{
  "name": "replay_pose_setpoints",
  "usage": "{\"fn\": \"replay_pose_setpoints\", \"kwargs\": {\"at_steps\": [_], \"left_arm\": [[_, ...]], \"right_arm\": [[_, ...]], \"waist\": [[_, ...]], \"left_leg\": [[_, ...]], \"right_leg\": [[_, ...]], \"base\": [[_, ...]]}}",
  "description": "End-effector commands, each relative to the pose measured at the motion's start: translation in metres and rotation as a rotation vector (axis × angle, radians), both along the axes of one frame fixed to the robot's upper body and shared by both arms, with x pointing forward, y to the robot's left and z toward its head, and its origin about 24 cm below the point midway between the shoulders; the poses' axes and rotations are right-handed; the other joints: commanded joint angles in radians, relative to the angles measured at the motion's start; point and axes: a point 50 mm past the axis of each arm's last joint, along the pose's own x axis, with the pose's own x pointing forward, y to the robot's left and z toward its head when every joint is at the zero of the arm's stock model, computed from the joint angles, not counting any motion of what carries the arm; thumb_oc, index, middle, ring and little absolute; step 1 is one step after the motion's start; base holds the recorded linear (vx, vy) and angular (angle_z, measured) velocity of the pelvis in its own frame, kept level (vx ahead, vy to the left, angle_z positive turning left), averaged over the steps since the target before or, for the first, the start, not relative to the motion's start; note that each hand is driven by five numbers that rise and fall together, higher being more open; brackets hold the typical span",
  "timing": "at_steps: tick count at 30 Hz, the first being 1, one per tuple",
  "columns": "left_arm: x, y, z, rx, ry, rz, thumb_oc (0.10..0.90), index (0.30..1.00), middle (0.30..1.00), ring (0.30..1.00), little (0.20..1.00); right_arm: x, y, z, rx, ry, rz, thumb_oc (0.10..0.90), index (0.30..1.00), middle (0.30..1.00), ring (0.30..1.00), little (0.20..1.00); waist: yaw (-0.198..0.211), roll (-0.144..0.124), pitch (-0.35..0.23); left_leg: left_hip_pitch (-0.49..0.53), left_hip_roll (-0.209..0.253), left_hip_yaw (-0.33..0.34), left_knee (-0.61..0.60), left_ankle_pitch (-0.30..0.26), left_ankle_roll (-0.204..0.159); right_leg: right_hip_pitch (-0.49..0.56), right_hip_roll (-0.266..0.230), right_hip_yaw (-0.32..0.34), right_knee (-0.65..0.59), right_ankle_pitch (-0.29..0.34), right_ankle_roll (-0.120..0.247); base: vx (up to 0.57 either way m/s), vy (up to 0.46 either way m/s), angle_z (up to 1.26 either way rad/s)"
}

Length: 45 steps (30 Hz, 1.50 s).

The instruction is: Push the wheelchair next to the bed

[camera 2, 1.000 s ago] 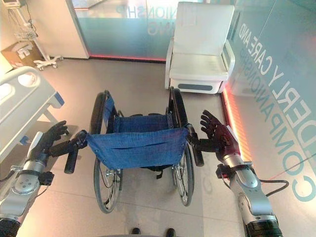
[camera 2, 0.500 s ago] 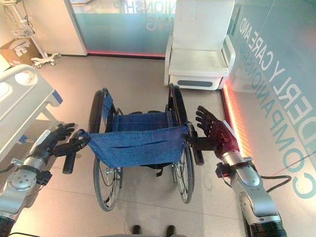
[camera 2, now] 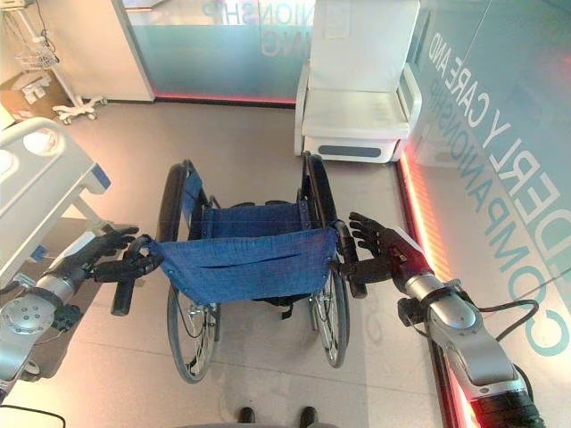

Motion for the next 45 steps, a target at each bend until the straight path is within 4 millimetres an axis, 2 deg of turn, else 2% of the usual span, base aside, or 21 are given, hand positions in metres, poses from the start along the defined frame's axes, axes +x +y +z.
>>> {"fn": "replay_pose_setpoints", "kwargs": {"at_steps": [1, 10, 12, 14, 17, 27, 31, 33, 38, 40, 45], "left_arm": [[0.006, 0.018, 0.032, 0.187, 0.01, 0.019, 0.8, 0.9, 0.9, 0.9, 0.9], [0.0, 0.03, 0.031, 0.163, 0.042, 0.095, 0.8, 0.9, 0.9, 0.9, 0.9], [0.0, 0.028, 0.031, 0.095, 0.035, 0.088, 0.8, 0.9, 0.9, 0.9, 0.9], [-0.002, 0.016, 0.028, -0.14, 0.021, 0.044, 0.8, 0.9, 0.9, 0.9, 0.9], [-0.007, 0.013, 0.02, -0.214, 0.055, 0.037, 0.8, 0.9, 0.9, 0.9, 0.9], [-0.009, 0.02, 0.023, -0.17, 0.23, -0.04, 0.8, 0.9, 0.9, 0.9, 0.9], [-0.012, 0.032, 0.029, -0.066, 0.29, -0.003, 0.8, 0.9, 0.9, 0.9, 0.9], [-0.011, 0.04, 0.035, 0.002, 0.271, 0.04, 0.8, 0.9, 0.9, 0.9, 0.9], [-0.004, 0.044, 0.041, 0.073, 0.177, 0.097, 0.8, 0.9, 0.9, 0.9, 0.9], [-0.001, 0.043, 0.039, 0.076, 0.151, 0.111, 0.8, 0.9, 0.9, 0.9, 0.9], [0.011, 0.028, 0.015, 0.054, 0.129, 0.13, 0.8, 0.9, 0.9, 0.9, 0.9]], "right_arm": [[0.008, -0.003, 0.008, -0.169, -0.002, 0.028, 0.8, 0.9, 0.9, 0.9, 0.9], [0.01, -0.004, 0.006, -0.202, 0.031, 0.029, 0.8, 0.9, 0.9, 0.9, 0.9], [0.009, -0.004, 0.004, -0.21, 0.04, 0.026, 0.8, 0.9, 0.9, 0.9, 0.9], [0.006, -0.007, 0.001, -0.225, 0.054, 0.021, 0.8, 0.9, 0.9, 0.9, 0.9], [0.004, -0.008, -0.004, -0.244, 0.062, 0.017, 0.8, 0.9, 0.9, 0.9, 0.9], [0.009, -0.013, 0.007, -0.29, 0.065, 0.026, 0.8, 0.9, 0.9, 0.9, 0.9], [0.009, -0.015, 0.009, -0.294, 0.07, 0.027, 0.8, 0.9, 0.9, 0.9, 0.9], [0.011, -0.015, 0.01, -0.29, 0.072, 0.031, 0.8, 0.9, 0.9, 0.9, 0.9], [0.013, -0.01, 0.009, -0.25, 0.08, 0.038, 0.8, 0.9, 0.9, 0.9, 0.9], [0.013, -0.007, 0.006, -0.228, 0.09, 0.047, 0.8, 0.9, 0.9, 0.9, 0.9], [0.016, 0.005, -0.01, -0.175, 0.143, 0.069, 0.8, 0.9, 0.9, 0.9, 0.9]], "waist": [[0.01, -0.023, -0.047], [0.022, -0.024, -0.045], [0.025, -0.026, -0.045], [0.03, -0.027, -0.044], [0.033, -0.024, -0.043], [0.03, -0.013, -0.039], [0.03, -0.011, -0.04], [0.03, -0.011, -0.04], [0.032, -0.019, -0.042], [0.032, -0.022, -0.043], [0.031, -0.033, -0.042]], "left_leg": [[-0.021, -0.033, 0.004, 0.007, -0.022, -0.009], [-0.021, -0.035, -0.004, 0.007, -0.023, -0.009], [-0.022, -0.036, -0.006, 0.007, -0.022, -0.009], [-0.023, -0.037, -0.011, 0.007, -0.021, -0.009], [-0.023, -0.036, -0.013, 0.007, -0.02, -0.01], [-0.018, -0.036, -0.005, 0.007, -0.019, -0.013], [-0.017, -0.037, -0.003, 0.007, -0.02, -0.013], [-0.016, -0.039, -0.004, 0.007, -0.02, -0.012], [-0.015, -0.042, -0.01, 0.007, -0.023, -0.01], [-0.016, -0.043, -0.012, 0.007, -0.023, -0.01], [-0.015, -0.045, -0.018, 0.007, -0.025, -0.008]], "right_leg": [[0.022, -0.054, -0.013, 0.002, 0.008, 0.064], [0.022, -0.057, -0.019, 0.002, 0.008, 0.067], [0.023, -0.057, -0.021, 0.002, 0.008, 0.068], [0.024, -0.058, -0.026, 0.002, 0.008, 0.068], [0.024, -0.059, -0.029, 0.002, 0.01, 0.07], [0.027, -0.062, -0.03, 0.002, 0.011, 0.074], [0.027, -0.063, -0.03, 0.002, 0.012, 0.077], [0.028, -0.062, -0.029, 0.002, 0.011, 0.077], [0.029, -0.061, -0.03, 0.002, 0.009, 0.076], [0.029, -0.061, -0.03, 0.002, 0.009, 0.075], [0.03, -0.06, -0.031, 0.002, 0.008, 0.072]], "base": [[0.0, 0.0, 0.0], [0.0, 0.0, 0.0], [0.0, 0.0, 0.0], [0.0, 0.0, 0.0], [0.0, 0.0, 0.0], [0.0, 0.002, 0.01], [0.0, 0.0, 0.0], [0.0, 0.0, 0.0], [0.0, -0.003, 0.01], [0.0, -0.019, 0.04], [-0.01, -0.018, 0.05]]}}
